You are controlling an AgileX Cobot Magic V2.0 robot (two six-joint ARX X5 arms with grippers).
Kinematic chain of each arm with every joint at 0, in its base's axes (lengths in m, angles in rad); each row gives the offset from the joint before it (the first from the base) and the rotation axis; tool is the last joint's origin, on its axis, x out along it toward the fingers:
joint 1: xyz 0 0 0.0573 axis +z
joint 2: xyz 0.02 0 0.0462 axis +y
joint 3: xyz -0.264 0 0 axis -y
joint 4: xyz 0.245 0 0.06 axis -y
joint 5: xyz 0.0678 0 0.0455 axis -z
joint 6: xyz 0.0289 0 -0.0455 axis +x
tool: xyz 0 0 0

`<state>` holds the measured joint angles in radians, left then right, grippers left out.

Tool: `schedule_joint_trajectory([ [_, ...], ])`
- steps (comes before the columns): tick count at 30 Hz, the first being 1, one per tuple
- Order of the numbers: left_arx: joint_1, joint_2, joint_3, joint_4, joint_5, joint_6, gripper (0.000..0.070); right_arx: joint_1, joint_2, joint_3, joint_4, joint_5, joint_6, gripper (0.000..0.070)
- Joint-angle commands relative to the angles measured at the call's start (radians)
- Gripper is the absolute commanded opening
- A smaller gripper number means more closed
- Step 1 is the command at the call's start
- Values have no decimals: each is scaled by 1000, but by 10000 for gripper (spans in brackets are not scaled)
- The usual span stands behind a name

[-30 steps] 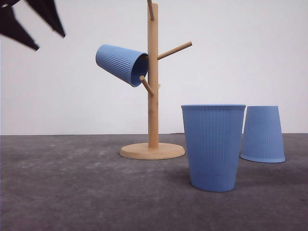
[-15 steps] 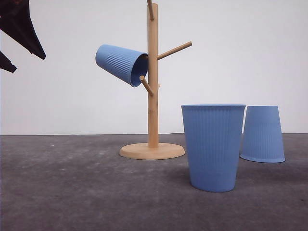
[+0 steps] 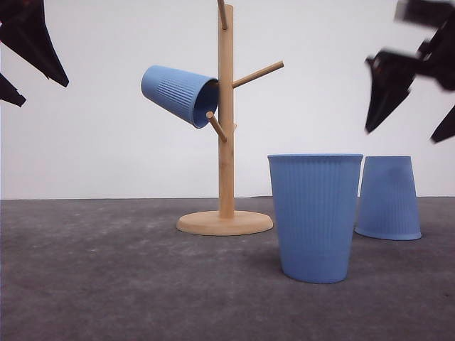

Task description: Place three cups

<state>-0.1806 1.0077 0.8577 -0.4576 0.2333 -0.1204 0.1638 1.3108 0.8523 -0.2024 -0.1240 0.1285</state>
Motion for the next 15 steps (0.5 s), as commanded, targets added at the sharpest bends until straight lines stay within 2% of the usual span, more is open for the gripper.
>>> schedule_joint_trajectory([
  [1, -2, 5, 12, 10, -2, -1, 418, 4, 54, 26, 48, 17, 2, 698],
  [5, -2, 5, 12, 10, -3, -1, 418, 4, 152, 32, 138, 48, -9, 684],
  [11, -2, 5, 12, 10, -9, -1, 418, 3, 257, 32, 183, 65, -15, 557],
  [15, -2, 5, 12, 10, -9, -1, 418, 3, 279, 32, 201, 77, -25, 413],
])
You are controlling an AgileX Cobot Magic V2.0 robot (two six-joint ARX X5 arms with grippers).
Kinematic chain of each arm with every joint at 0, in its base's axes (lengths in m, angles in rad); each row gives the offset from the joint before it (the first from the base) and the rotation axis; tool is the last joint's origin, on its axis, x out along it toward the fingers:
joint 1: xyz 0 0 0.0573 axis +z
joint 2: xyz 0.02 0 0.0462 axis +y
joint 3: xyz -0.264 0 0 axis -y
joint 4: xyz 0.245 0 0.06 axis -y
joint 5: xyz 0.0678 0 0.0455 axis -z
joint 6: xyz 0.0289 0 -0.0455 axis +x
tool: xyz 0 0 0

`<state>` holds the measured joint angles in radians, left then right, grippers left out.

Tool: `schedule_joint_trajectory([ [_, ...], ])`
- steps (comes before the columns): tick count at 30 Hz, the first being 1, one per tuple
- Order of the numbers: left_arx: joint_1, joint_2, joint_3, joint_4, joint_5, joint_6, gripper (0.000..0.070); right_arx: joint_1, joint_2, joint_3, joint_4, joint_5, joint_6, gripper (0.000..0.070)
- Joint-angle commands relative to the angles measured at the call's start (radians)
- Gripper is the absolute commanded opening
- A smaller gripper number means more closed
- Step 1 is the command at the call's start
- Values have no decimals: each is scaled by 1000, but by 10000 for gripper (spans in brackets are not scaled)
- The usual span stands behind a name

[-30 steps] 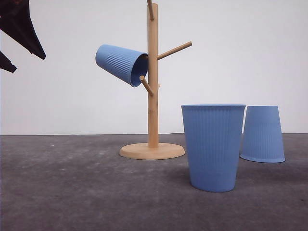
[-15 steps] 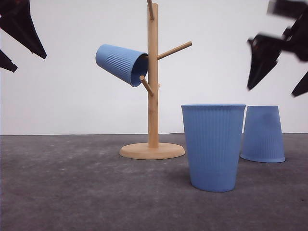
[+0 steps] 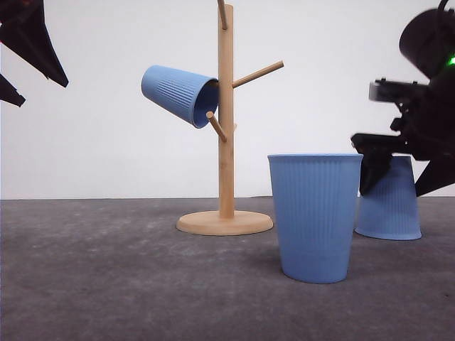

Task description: Place three cups

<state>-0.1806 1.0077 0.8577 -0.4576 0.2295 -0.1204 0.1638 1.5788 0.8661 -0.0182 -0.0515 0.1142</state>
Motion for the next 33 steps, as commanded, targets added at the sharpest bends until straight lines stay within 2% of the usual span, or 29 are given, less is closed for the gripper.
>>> schedule_joint_trajectory([
  [1, -2, 5, 12, 10, -5, -1, 418, 3, 11, 19, 23, 5, -11, 397],
  [6, -2, 5, 12, 9, -5, -4, 418, 3, -1, 24, 23, 4, -13, 369],
  [9, -2, 5, 12, 9, -5, -5, 418, 3, -38, 45, -31, -3, -10, 369],
  [12, -2, 5, 12, 9, -5, -5, 418, 3, -101, 87, -106, -38, 24, 369],
  [18, -2, 5, 12, 10, -5, -4, 418, -38, -216, 196, -170, -191, 198, 370],
  [21, -2, 5, 12, 10, -5, -4, 418, -89, -227, 237, -156, -341, 322, 372],
  [24, -2, 5, 12, 10, -5, -3, 418, -138, -224, 240, -86, -496, 442, 378],
  [26, -2, 5, 12, 11, -5, -3, 418, -149, -218, 240, -34, -533, 480, 378],
  [30, -2, 5, 12, 15, -5, 0, 418, -144, -213, 240, 56, -552, 527, 378],
  [33, -2, 5, 12, 23, -5, -1, 418, -119, -197, 240, 145, -570, 597, 378],
])
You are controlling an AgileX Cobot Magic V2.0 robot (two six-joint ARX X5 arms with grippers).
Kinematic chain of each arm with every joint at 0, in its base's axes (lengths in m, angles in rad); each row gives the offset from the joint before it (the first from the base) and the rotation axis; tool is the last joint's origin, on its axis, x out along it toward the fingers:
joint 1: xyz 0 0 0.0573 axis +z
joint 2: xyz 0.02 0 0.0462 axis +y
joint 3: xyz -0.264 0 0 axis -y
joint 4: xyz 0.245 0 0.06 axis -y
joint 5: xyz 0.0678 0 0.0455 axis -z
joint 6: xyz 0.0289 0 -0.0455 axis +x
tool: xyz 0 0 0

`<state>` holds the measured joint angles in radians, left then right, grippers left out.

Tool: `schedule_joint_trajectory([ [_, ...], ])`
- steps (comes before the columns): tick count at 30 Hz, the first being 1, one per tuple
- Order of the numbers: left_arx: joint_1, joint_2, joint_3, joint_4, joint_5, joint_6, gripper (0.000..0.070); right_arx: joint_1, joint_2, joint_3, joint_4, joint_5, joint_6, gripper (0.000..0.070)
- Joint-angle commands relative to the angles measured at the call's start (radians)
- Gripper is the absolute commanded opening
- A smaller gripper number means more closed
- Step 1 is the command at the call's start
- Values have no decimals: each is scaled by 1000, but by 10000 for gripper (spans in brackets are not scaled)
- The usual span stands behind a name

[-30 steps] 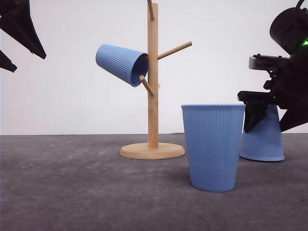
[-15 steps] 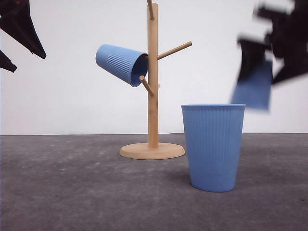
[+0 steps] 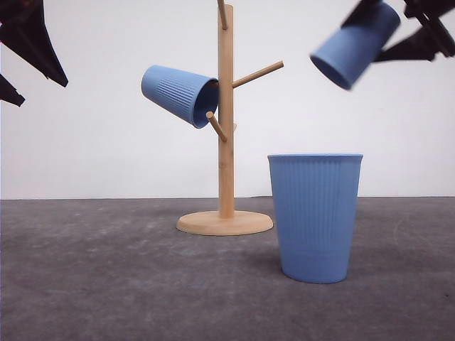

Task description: Place three cups

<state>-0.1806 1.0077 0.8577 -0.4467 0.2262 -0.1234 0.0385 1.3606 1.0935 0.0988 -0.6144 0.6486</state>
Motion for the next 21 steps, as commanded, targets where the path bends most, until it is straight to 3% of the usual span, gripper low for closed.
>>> schedule_joint_trajectory([
  [1, -2, 5, 12, 16, -2, 2, 418, 16, 31, 12, 58, -8, 86, 378],
  [6, -2, 5, 12, 23, -2, 2, 418, 58, 88, 12, 159, -7, 154, 378],
  [21, -2, 5, 12, 23, -2, 2, 418, 199, 216, 12, 268, 40, 145, 378],
])
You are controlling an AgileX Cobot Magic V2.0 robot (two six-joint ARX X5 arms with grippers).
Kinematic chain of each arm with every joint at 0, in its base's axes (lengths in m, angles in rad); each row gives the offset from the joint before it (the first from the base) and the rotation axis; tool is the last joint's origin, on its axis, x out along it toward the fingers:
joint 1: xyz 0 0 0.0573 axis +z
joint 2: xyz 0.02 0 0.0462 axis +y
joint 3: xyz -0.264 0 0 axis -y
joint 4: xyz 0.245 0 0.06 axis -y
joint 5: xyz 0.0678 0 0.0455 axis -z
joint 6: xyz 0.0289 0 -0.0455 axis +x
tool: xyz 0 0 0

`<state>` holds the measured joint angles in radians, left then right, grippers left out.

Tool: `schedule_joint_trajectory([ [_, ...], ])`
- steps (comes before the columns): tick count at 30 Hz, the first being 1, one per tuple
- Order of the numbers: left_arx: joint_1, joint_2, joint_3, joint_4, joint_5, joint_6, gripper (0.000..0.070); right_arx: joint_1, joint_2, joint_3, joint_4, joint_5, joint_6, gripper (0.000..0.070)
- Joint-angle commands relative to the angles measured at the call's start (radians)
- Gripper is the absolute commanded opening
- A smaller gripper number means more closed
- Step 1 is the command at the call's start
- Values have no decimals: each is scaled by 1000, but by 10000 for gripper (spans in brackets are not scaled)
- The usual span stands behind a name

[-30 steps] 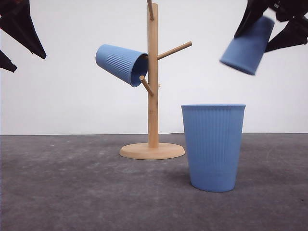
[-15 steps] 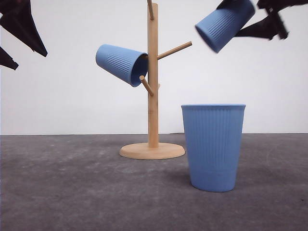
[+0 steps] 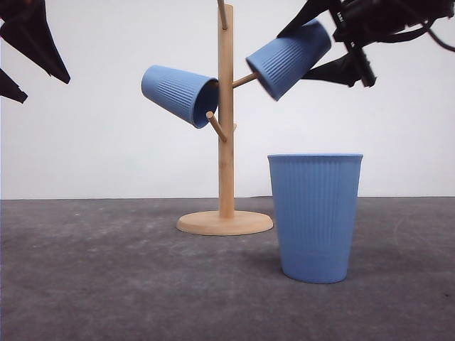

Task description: Place three cups

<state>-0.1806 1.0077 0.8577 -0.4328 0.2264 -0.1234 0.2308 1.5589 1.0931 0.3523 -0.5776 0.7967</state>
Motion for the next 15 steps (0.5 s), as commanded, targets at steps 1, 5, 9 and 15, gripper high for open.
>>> schedule_joint_trajectory([
  [1, -2, 5, 12, 10, -2, 2, 418, 12, 21, 13, 15, 5, -11, 378],
  [5, -2, 5, 12, 10, -2, 2, 418, 30, 32, 13, 13, 28, -34, 378],
  [9, -2, 5, 12, 10, -2, 2, 418, 37, 36, 13, 10, 36, -49, 380],
  [15, -2, 5, 12, 10, -2, 2, 418, 43, 36, 13, 6, 54, -53, 463],
])
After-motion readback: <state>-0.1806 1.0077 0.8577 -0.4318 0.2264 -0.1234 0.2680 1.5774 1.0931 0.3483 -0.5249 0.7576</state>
